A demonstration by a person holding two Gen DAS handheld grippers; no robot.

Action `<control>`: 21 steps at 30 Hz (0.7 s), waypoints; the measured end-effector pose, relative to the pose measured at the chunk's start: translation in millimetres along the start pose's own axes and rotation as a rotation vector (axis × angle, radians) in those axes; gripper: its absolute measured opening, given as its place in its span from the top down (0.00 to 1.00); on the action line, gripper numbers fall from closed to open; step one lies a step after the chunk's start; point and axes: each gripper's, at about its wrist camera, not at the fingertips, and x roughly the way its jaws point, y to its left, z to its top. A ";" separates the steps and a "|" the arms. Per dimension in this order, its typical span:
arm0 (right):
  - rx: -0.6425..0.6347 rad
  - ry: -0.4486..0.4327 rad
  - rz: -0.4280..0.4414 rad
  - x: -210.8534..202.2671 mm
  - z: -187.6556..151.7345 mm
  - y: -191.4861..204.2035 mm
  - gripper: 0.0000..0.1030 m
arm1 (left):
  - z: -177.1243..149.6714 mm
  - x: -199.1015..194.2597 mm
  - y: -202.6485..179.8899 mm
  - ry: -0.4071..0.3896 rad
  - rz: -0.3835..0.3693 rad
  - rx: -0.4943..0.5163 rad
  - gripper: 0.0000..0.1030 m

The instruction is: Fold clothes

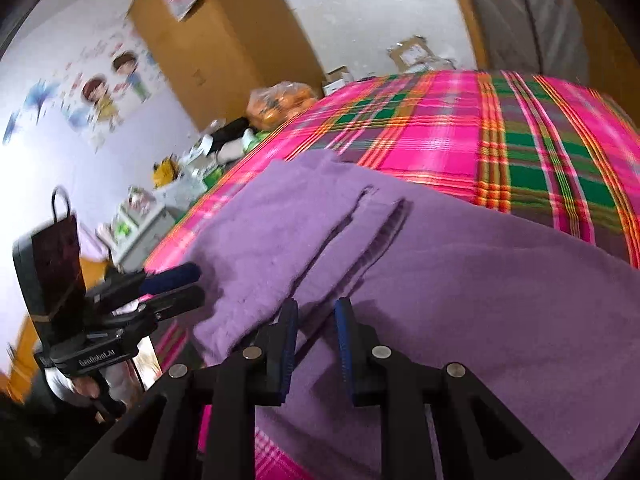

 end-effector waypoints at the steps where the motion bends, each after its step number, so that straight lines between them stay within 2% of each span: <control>1: 0.036 -0.004 0.003 0.3 3.5 -5.3 0.78 | 2.9 -0.3 7.6 -0.003 0.019 -0.020 0.64; 5: 0.126 -0.019 0.001 6.9 18.4 -22.0 0.72 | 18.3 1.3 38.6 -0.018 0.071 -0.092 0.64; 9: 0.167 -0.025 0.000 17.1 30.7 -29.9 0.70 | 40.6 15.9 64.0 0.006 0.086 -0.128 0.64; 14: 0.198 -0.007 -0.003 29.0 34.8 -32.1 0.67 | 70.7 51.6 84.7 0.053 0.015 -0.182 0.64; 19: 0.208 -0.005 -0.008 34.7 39.7 -34.7 0.66 | 82.4 91.2 100.4 0.146 -0.027 -0.251 0.64; 21: 0.206 -0.004 -0.009 37.0 42.5 -35.4 0.66 | 85.1 96.7 101.8 0.154 -0.044 -0.254 0.64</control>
